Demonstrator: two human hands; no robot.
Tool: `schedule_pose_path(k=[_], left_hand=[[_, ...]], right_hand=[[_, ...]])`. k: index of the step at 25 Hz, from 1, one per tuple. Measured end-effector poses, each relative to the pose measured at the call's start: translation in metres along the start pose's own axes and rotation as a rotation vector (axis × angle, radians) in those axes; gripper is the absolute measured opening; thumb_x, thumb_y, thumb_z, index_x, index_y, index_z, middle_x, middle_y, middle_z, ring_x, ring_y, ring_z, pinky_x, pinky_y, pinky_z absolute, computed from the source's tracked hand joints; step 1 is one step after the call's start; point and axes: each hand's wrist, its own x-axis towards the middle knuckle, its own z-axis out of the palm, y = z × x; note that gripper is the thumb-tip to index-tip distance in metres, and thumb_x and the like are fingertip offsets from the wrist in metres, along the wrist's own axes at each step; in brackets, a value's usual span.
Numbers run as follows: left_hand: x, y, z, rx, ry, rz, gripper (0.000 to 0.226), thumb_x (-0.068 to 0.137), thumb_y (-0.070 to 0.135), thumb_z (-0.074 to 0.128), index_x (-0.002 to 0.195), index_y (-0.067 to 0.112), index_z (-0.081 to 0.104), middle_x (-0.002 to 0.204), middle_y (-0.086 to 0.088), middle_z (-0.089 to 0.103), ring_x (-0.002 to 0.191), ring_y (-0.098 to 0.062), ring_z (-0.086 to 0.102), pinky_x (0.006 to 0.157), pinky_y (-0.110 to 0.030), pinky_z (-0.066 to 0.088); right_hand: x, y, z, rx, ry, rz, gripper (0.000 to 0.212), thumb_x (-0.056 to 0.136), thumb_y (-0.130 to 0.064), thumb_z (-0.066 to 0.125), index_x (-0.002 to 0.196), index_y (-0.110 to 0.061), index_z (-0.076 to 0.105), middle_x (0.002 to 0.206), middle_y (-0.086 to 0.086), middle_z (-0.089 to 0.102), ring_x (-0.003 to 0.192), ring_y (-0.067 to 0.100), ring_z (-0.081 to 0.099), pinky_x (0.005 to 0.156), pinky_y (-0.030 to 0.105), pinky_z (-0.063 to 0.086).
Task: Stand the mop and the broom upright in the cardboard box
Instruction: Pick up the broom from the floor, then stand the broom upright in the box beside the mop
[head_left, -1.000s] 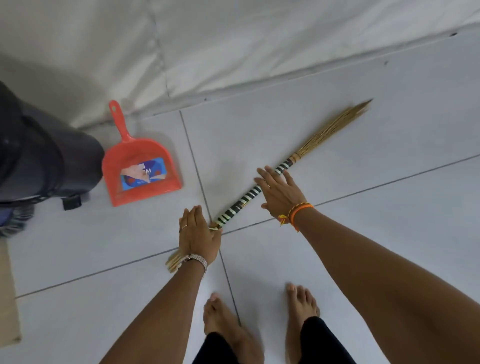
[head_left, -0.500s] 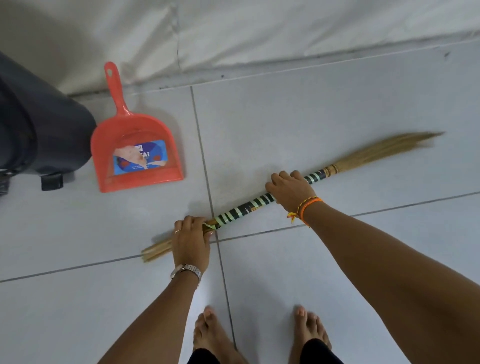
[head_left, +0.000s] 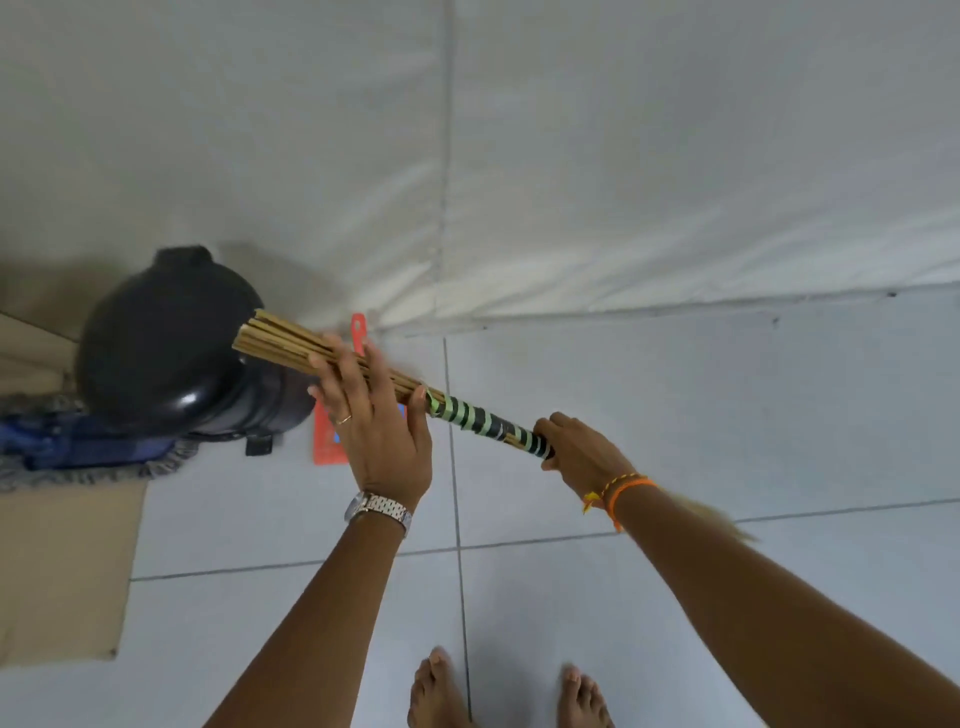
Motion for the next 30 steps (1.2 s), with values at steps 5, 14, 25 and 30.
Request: schedule_pose_path(k=[5,14,25,30], left_hand=[[0.066,0.122,-0.147,-0.362,0.15,-0.2,0.111,0.085,0.031,0.074,0.158,0.001,-0.004,0.167,-0.025,-0.006,0.157,-0.033,-0.006,0.128,-0.047,-0.002],[0.146,0.203,-0.376,-1.191,-0.113,-0.234,0.032,0.085,0.005,0.058,0.115,0.017,0.057,0.087,0.001,0.073,0.096,-0.024,0.066,0.1,-0.042,0.044],[0.166,0.063,-0.542,-1.062,-0.124,-0.108,0.016,0.097,0.034,0.049,0.098,0.019,0.053,0.069,0.007,0.052,0.07,-0.015,0.05,0.078,-0.032,0.045],[0.18,-0.035,-0.63,-1.007,-0.109,-0.111,0.014,0.098,0.034,0.048,0.093,0.021,0.051,0.067,0.007,0.054,0.068,-0.017,0.05,0.083,-0.045,0.041]], right_hand=[[-0.071,-0.089,-0.121,0.133,0.106,-0.049,0.021,0.082,-0.013,0.063,0.099,-0.014,0.051,0.098,0.006,0.055,0.087,0.03,0.057,0.07,0.039,0.047],[-0.14,-0.246,-0.257,0.208,0.148,-0.215,0.02,0.081,-0.013,0.064,0.095,-0.015,0.05,0.092,0.001,0.052,0.08,0.018,0.046,0.07,0.029,0.036],[-0.118,-0.476,-0.191,0.386,-0.024,-0.355,0.04,0.079,-0.019,0.066,0.115,-0.019,0.048,0.104,0.011,0.067,0.099,0.029,0.063,0.091,0.045,0.052],[-0.089,-0.601,-0.144,0.405,-0.046,-0.352,0.045,0.076,-0.02,0.068,0.117,-0.023,0.051,0.107,0.012,0.068,0.102,0.03,0.062,0.094,0.052,0.051]])
